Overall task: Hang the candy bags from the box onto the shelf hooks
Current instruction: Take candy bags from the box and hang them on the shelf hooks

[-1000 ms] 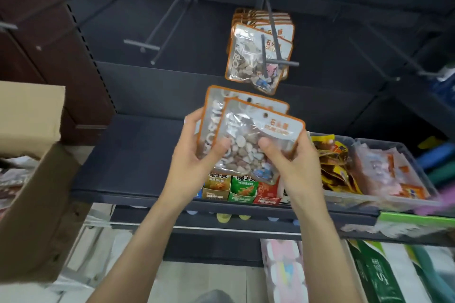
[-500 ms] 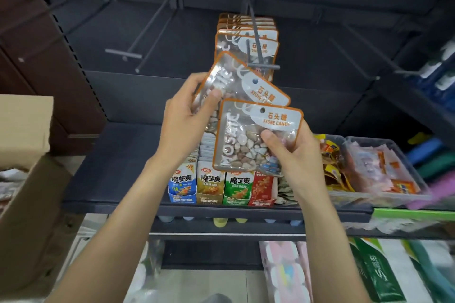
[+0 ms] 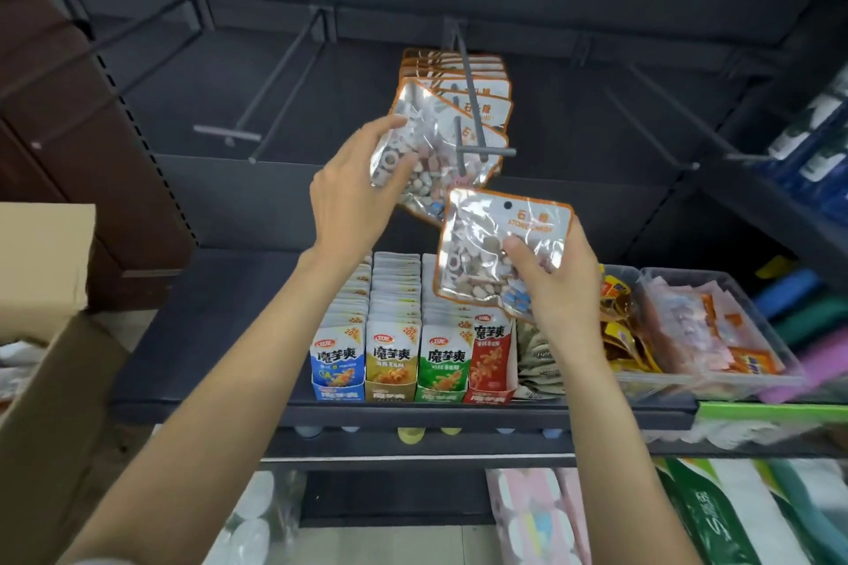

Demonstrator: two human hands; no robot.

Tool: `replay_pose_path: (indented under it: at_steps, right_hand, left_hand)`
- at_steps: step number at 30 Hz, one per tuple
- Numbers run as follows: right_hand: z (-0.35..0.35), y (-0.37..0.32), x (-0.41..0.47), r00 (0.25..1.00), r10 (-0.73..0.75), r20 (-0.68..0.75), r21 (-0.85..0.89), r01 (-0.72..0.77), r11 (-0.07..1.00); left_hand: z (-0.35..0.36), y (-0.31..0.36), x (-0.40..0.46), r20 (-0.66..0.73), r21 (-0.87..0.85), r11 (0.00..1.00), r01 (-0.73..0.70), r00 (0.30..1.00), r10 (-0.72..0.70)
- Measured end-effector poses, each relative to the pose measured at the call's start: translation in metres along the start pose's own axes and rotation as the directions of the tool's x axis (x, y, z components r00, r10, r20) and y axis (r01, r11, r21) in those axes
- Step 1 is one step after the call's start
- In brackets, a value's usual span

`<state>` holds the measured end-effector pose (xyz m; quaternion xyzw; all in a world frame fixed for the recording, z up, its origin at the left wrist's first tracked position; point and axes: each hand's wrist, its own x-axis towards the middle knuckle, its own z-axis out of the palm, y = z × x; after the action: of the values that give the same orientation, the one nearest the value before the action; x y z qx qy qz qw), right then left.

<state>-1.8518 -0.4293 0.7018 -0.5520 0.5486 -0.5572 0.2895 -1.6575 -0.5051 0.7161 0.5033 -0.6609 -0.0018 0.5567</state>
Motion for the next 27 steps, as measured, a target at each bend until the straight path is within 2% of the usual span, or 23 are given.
replay_pose_path:
  at_steps: [2, 4, 6, 12, 15, 18, 20, 22, 24, 27]
  right_hand:
    - [-0.009, 0.0, -0.002, 1.0, -0.004, 0.001, 0.024, 0.004, 1.0]
    - [-0.017, -0.005, -0.004, 0.999, -0.047, -0.007, 0.06, 0.047, 0.997]
    - [-0.023, -0.012, -0.005, 0.995, -0.104, 0.011, 0.098, 0.102, 0.99]
    - [-0.015, -0.043, 0.007, 0.955, -0.248, 0.162, 0.112, 0.232, 0.966]
    - [-0.007, -0.05, 0.017, 0.948, -0.284, 0.144, 0.12, 0.268, 0.956]
    - [-0.004, -0.049, 0.023, 0.945, -0.299, 0.13, 0.14, 0.281, 0.949]
    - [-0.006, -0.049, 0.026, 0.937, -0.334, 0.105, 0.131, 0.32, 0.938]
    - [-0.008, -0.05, 0.026, 0.927, -0.366, 0.083, 0.125, 0.354, 0.927]
    - [-0.004, -0.051, 0.028, 0.919, -0.383, 0.094, 0.116, 0.371, 0.921]
    - [0.002, -0.05, 0.032, 0.905, -0.411, 0.107, 0.022, 0.412, 0.911]
  left_hand:
    - [0.013, -0.007, 0.009, 0.073, 0.128, 0.991, -0.028, 0.997, 0.019]
    - [0.025, -0.011, 0.014, 0.141, 0.156, 0.987, -0.026, 0.99, 0.003]
    - [0.034, -0.015, 0.019, 0.137, 0.142, 0.99, -0.009, 0.991, -0.011]
    - [0.023, -0.012, 0.015, 0.141, 0.004, 0.995, 0.102, 0.985, -0.101]
    - [0.001, -0.005, -0.006, 0.097, -0.104, 0.979, 0.174, 0.982, -0.164]
    - [-0.019, 0.015, -0.027, 0.012, -0.291, 0.938, 0.19, 0.981, -0.195]
    - [-0.029, 0.036, -0.036, 0.058, -0.472, 0.862, 0.185, 0.982, -0.179]
    - [-0.034, 0.055, -0.042, 0.167, -0.58, 0.793, 0.185, 0.98, -0.106]
    - [-0.034, 0.059, -0.045, 0.217, -0.565, 0.805, 0.183, 0.974, -0.069]
    - [-0.032, 0.058, -0.049, 0.232, -0.53, 0.814, 0.237, 0.964, -0.13]
